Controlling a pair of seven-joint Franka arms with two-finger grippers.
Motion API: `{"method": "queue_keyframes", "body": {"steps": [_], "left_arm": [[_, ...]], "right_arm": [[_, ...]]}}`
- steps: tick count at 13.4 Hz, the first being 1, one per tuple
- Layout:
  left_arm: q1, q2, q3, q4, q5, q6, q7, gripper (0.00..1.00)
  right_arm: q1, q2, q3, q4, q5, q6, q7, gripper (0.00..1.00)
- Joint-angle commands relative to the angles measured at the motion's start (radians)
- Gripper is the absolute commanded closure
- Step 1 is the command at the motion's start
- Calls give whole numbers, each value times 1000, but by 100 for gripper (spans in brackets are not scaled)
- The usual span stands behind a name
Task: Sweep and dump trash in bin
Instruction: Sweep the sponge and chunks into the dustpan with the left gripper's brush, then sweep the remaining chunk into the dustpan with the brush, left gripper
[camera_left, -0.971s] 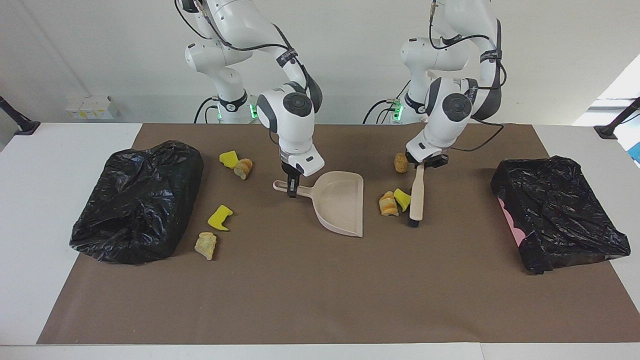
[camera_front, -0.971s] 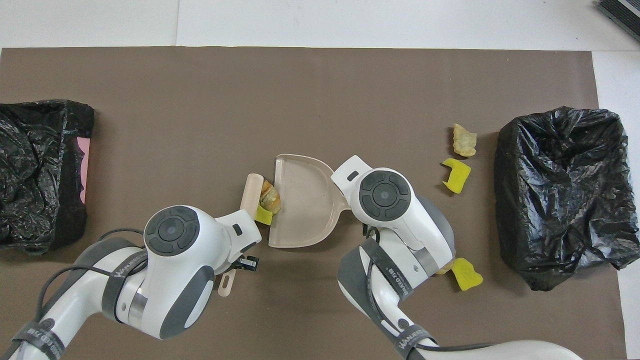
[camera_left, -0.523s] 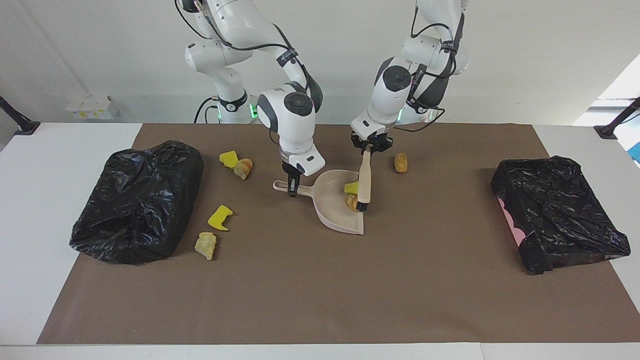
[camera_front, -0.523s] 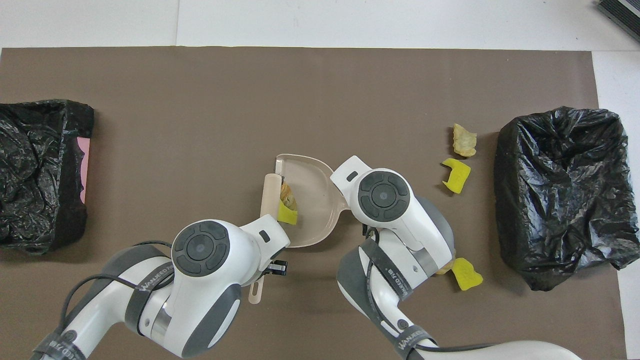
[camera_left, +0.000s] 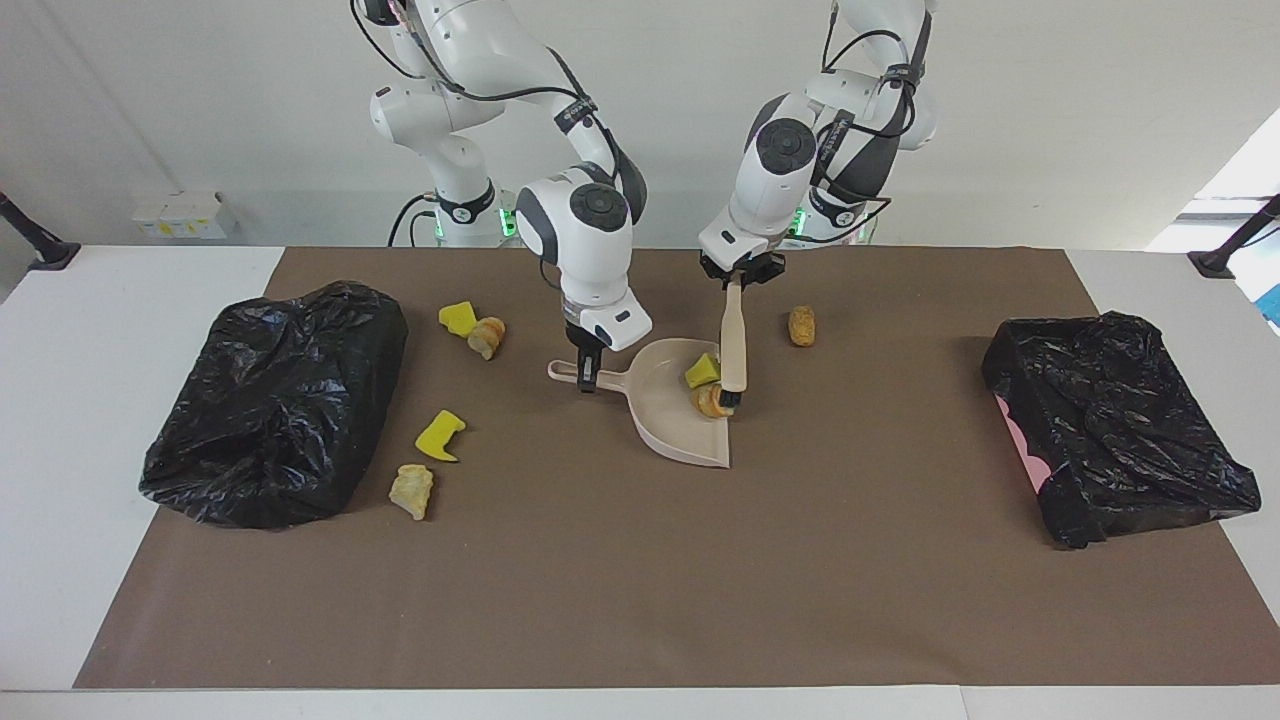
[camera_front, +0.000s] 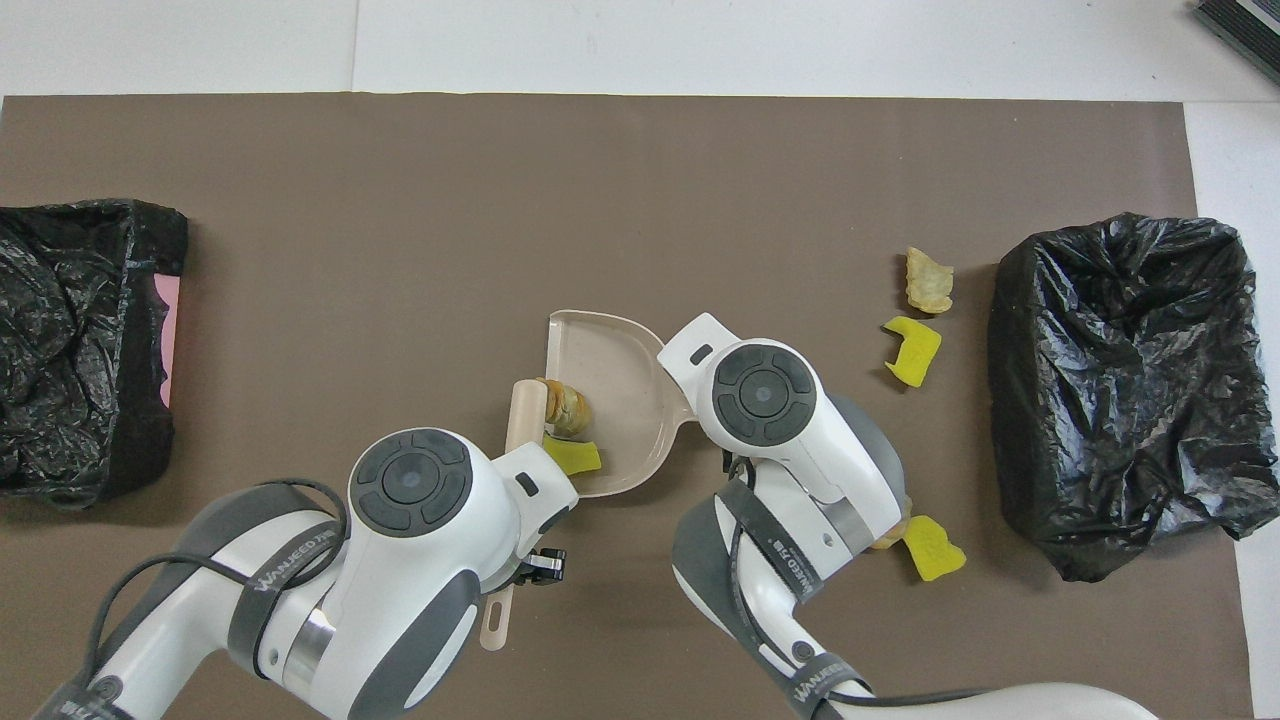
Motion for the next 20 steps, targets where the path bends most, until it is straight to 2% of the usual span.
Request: {"method": "queue_keyframes", "body": {"steps": [1,4,7,11,13,17,20], "left_arm": [[-28,-54,13,-65,-15,1,-66,100],[-26,-109,16,-119,-10,-86,-136,100],[-14,-120,19,-116,48,-199,-291,100],[15,-126,19,-122,117,-217,-483,100],[31,-127,19,-123,166,-220,-514,100],[51,-216,16,-243,165,-213,-517,100],[52,-219,16,-295,107,-165,-551,100]], "right_arm": [[-2,-2,5,-11,-20,19,-29,100],[-1,-4,5,-13,-40,19,-42,100],[1,-4,5,-13,-52,21,-88,100],[36,-11,8,-13,-138,39,-105,100],[48,-16,9,-14,-174,39,-105,100],[51,-13,9,-22,-179,25,-154,100],[56,-4,9,-30,-179,34,-145,100]]}}
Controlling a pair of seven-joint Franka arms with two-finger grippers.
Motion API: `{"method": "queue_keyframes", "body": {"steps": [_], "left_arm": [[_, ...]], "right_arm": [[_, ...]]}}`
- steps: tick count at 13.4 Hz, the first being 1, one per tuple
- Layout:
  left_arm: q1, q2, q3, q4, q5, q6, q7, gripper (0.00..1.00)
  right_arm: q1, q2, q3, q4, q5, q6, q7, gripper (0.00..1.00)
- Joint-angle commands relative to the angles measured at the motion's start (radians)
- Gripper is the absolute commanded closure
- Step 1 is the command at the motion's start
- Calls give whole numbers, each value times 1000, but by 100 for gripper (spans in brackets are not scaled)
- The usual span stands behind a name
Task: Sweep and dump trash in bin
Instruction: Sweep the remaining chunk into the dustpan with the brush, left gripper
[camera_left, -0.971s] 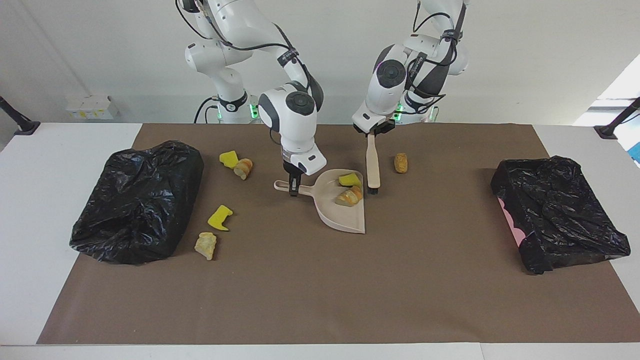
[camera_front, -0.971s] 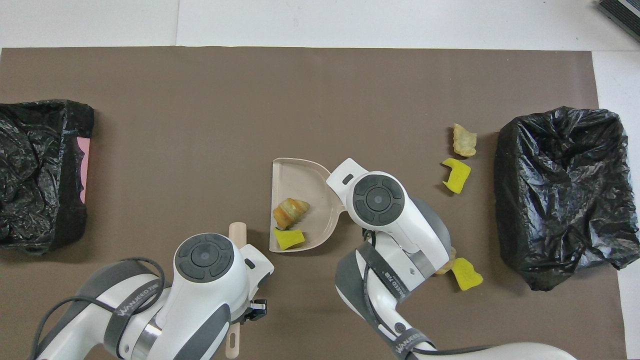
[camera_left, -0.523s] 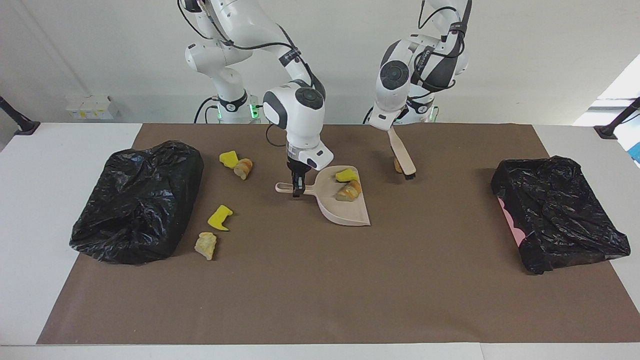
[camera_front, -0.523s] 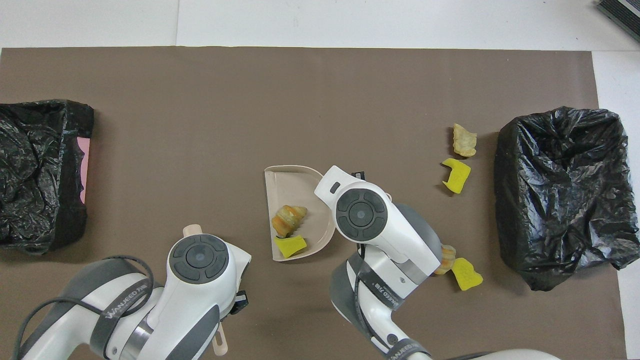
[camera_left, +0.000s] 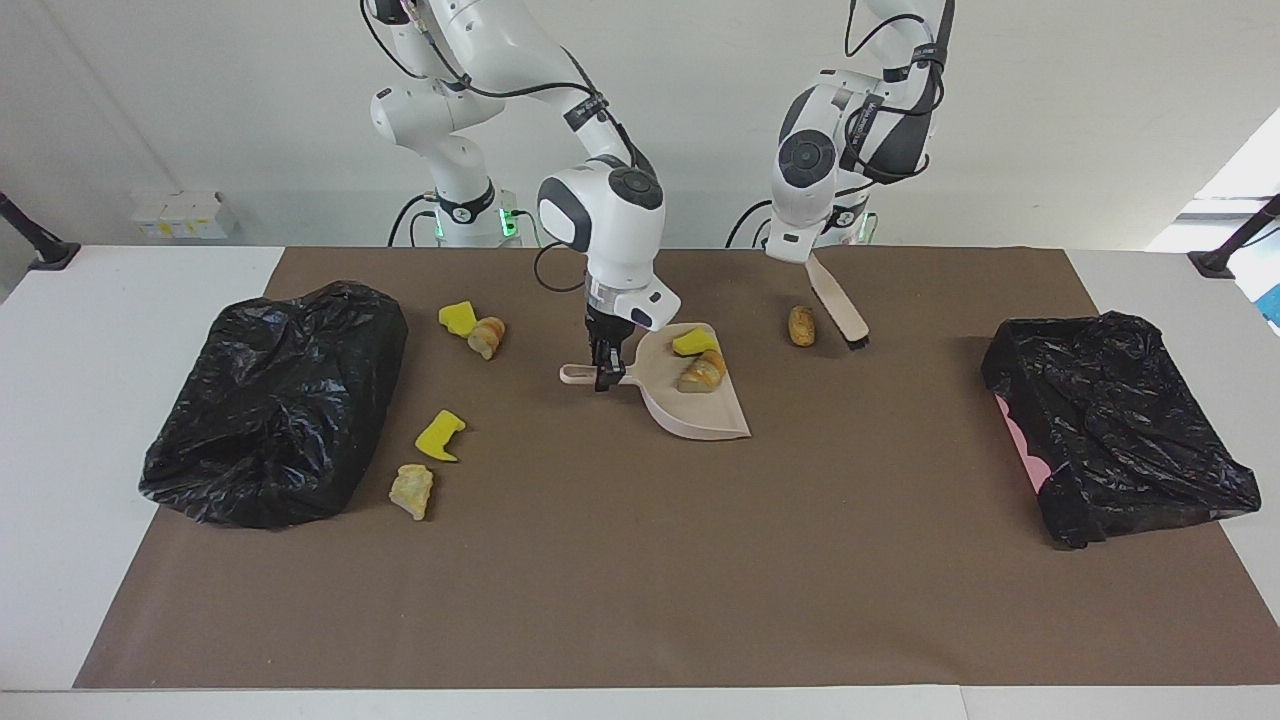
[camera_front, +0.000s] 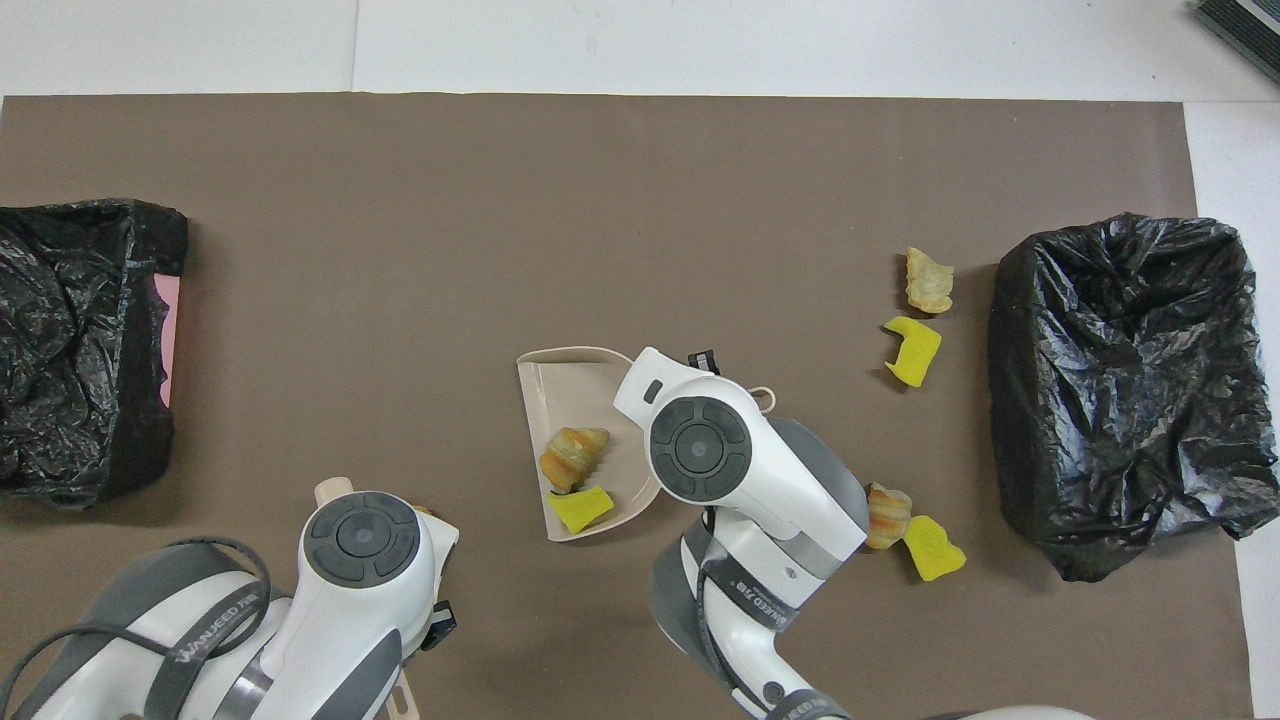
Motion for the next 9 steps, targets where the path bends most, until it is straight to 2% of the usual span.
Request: {"method": "queue_keyframes", "body": {"steps": [1,6,9], "left_arm": [[8,-44,-7,-93,-86,106,-48,100],[11,51,-7,-71,-222,379,-85,100],[10,116,-9,-3,-239,461,-1,100]], "right_arm": [[-5,-2,7,-24,-13,13,-25,100],[16,19,7,-21,-5,14,57,100],[16,21,7,-21,-3,19,76,100]]}}
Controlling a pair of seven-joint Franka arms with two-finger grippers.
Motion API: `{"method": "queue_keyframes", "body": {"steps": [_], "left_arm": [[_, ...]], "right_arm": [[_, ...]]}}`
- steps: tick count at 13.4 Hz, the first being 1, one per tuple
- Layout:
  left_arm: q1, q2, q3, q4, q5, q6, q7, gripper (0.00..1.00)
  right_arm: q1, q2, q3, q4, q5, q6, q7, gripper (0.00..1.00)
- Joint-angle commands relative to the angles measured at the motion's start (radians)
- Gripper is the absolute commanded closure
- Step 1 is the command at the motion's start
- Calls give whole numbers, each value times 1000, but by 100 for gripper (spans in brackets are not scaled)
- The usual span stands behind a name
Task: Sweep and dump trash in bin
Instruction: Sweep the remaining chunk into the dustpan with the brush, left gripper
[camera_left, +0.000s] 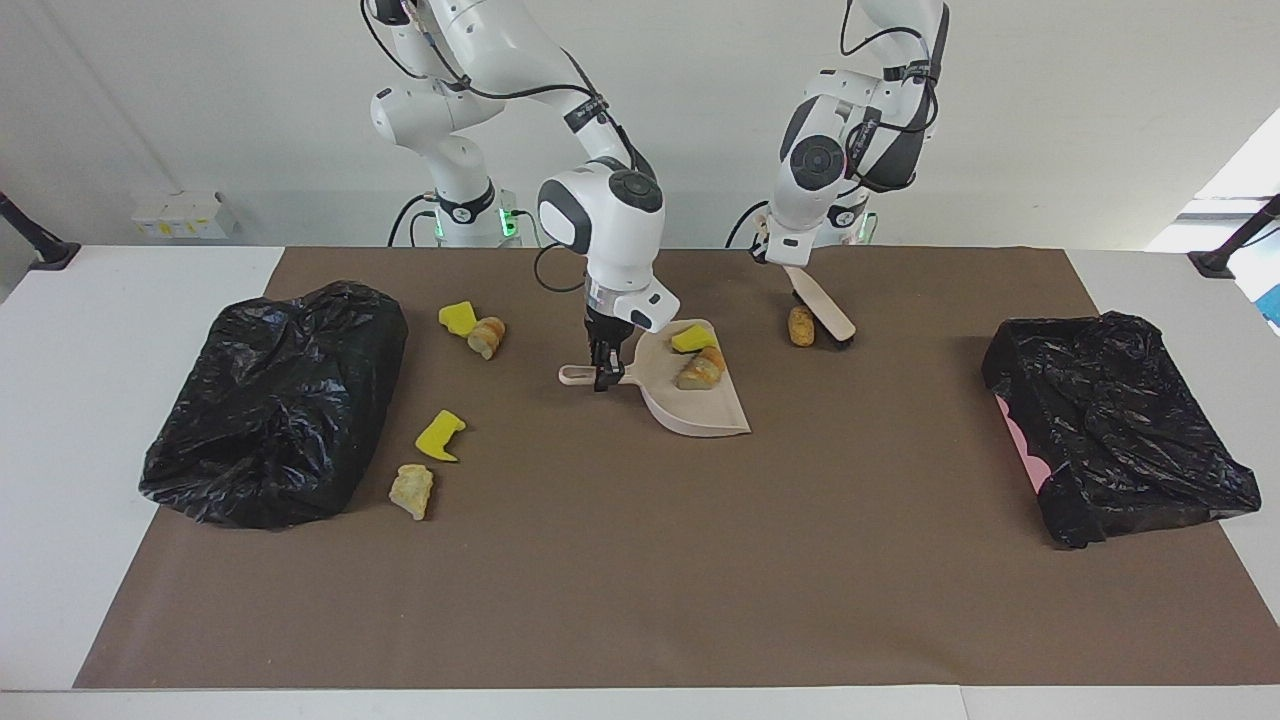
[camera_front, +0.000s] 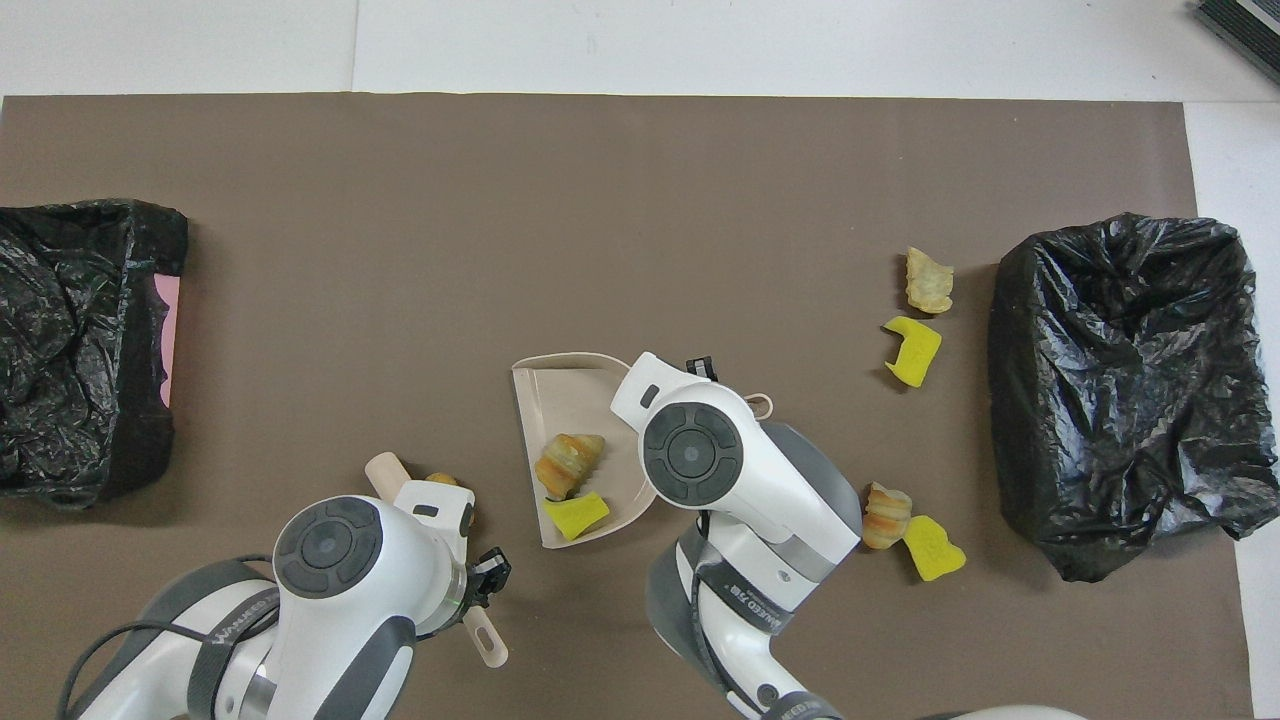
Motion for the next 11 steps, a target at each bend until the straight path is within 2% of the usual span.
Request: {"method": "queue_keyframes", "body": {"steps": [1,3,7,9,11], "left_arm": [[1,53,-4,59,-44,49,112,100],[-7,54,-7,59,-54,74,262,100],[-80,63,-7,88,-132,115,317,100],[-86,100,-7,143,-198,116,307,100],[-105,151,-7,237,-211,97,304,100]], "right_arm": [[4,15,7,-14,-3,19,38,100],[-2,17,7,-14,-3,19,46,100],[-17,23,6,-16,-3,38,46,100],[-55,23,7,-30,-3,41,35,100],[-54,23,7,-30,-3,39,43,100]]}}
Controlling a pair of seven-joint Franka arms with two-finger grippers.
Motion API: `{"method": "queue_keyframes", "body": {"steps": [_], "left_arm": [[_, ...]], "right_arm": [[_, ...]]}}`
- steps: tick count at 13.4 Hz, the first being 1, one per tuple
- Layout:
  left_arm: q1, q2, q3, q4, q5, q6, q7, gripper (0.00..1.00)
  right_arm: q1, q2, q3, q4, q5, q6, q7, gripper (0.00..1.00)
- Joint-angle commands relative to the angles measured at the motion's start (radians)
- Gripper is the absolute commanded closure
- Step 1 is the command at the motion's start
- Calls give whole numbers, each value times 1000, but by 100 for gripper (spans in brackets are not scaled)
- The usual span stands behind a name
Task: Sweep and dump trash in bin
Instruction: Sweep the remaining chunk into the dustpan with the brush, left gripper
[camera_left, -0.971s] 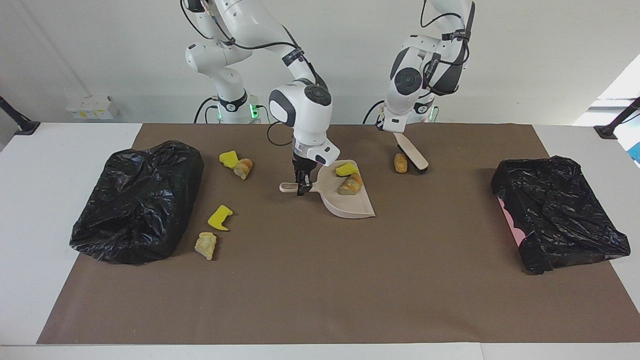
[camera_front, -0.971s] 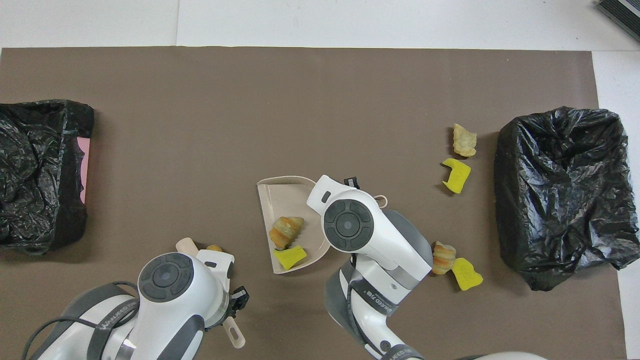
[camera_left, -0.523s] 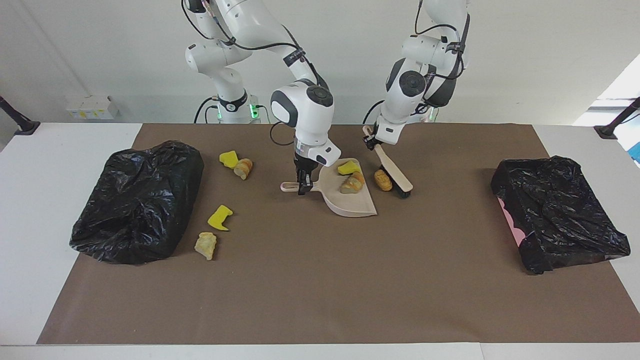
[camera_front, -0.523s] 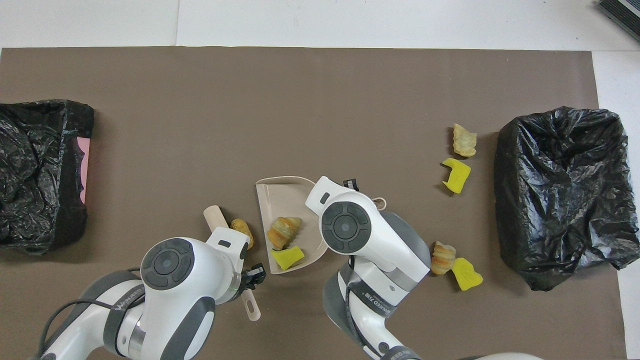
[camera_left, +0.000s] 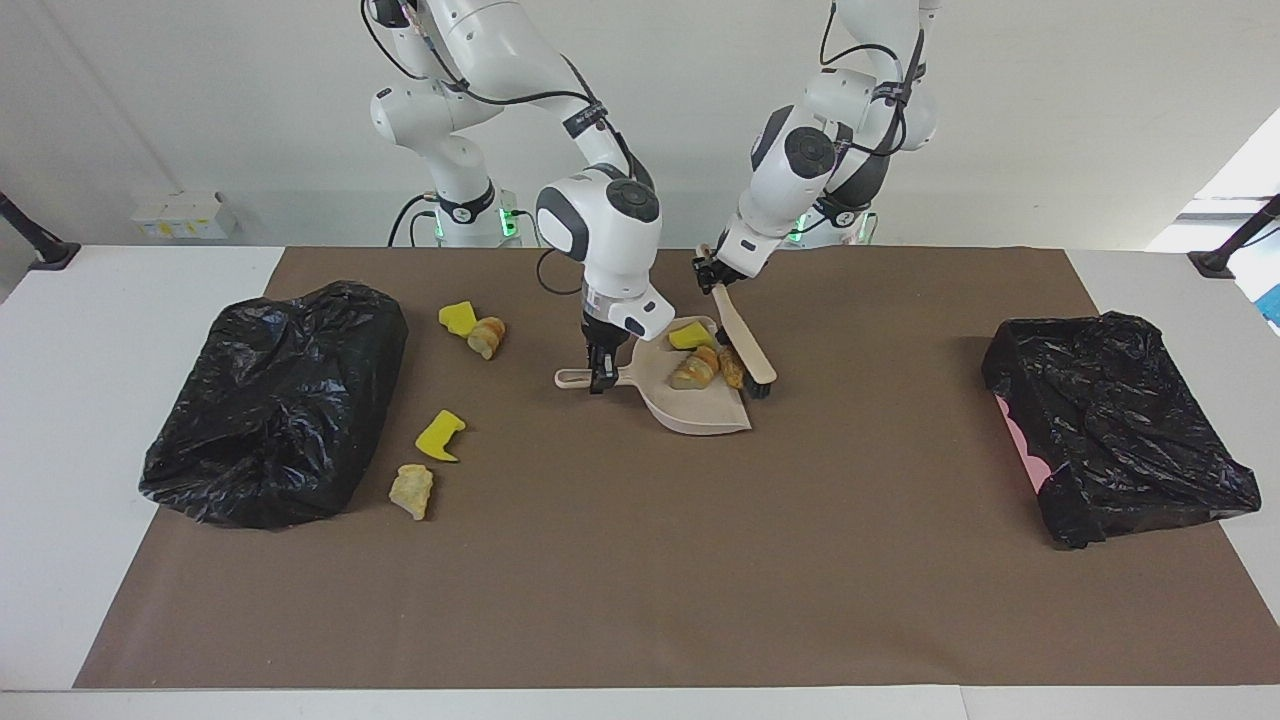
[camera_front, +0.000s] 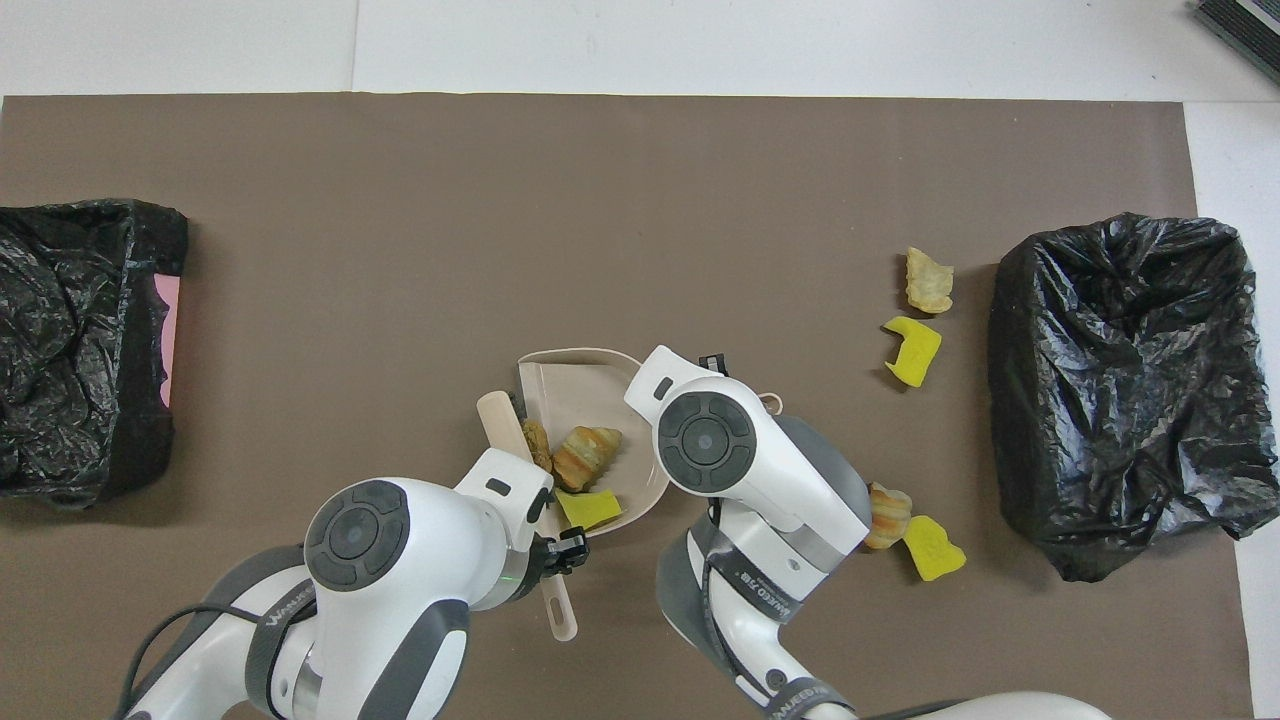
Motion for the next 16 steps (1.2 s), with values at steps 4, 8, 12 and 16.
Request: {"method": "queue_keyframes", "body": {"steps": [4,8,12,16], "left_arm": [[4,75,15,196,-34,-79,16,100],[55,57,20,190,-15,-258,77,100],[53,-24,18,67,114,-246,103,100],[-68,-132,9,-91,159,-171,91,100]], "right_arm": [[-22,16,6,1,-7,14,19,100],[-33,-5,6,5,-7,12,19,100],[-59,-45,6,96,-4,-137,15,100],[-160,-82,0,176,103,-230,-143,100]]}}
